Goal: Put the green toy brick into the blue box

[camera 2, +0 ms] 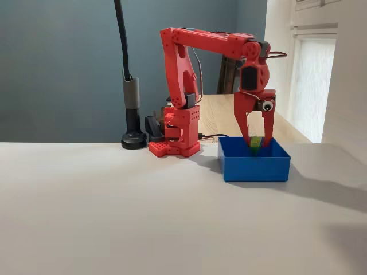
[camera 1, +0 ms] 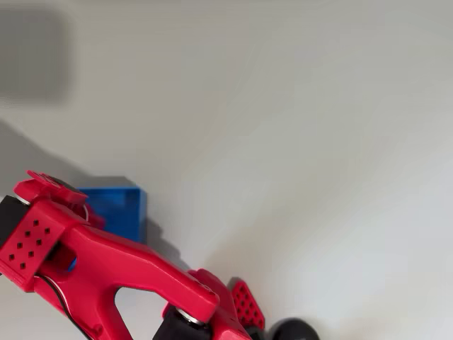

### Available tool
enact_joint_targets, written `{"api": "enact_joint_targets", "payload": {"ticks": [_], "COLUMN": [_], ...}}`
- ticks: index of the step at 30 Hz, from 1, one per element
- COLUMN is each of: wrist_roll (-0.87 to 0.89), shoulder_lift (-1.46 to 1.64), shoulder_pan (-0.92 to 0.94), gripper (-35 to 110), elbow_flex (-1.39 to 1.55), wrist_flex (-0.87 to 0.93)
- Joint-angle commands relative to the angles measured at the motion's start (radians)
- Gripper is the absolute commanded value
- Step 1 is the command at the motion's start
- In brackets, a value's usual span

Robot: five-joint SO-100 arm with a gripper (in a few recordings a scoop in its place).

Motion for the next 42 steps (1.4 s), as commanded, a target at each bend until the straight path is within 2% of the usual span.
{"api": "enact_joint_targets", "payload": {"ticks": [1,6,13,18,24,34,42], "wrist_roll": [-0.009,-0.002,0.051,0.095,0.083,-0.008,0.035], "shoulder_lift": [0.069,0.069,0.069,0.078,0.086,0.091,0.098], "shoulder_pan": [-0.008,-0.008,-0.006,0.034,0.195,0.563,0.707], "gripper": [24,23,0,0,0,0,0], "elbow_flex": [-0.002,-0.023,-0.166,-0.291,-0.391,-0.374,-0.379], "wrist_flex": [0.017,0.06,0.183,0.275,0.316,0.313,0.311]}}
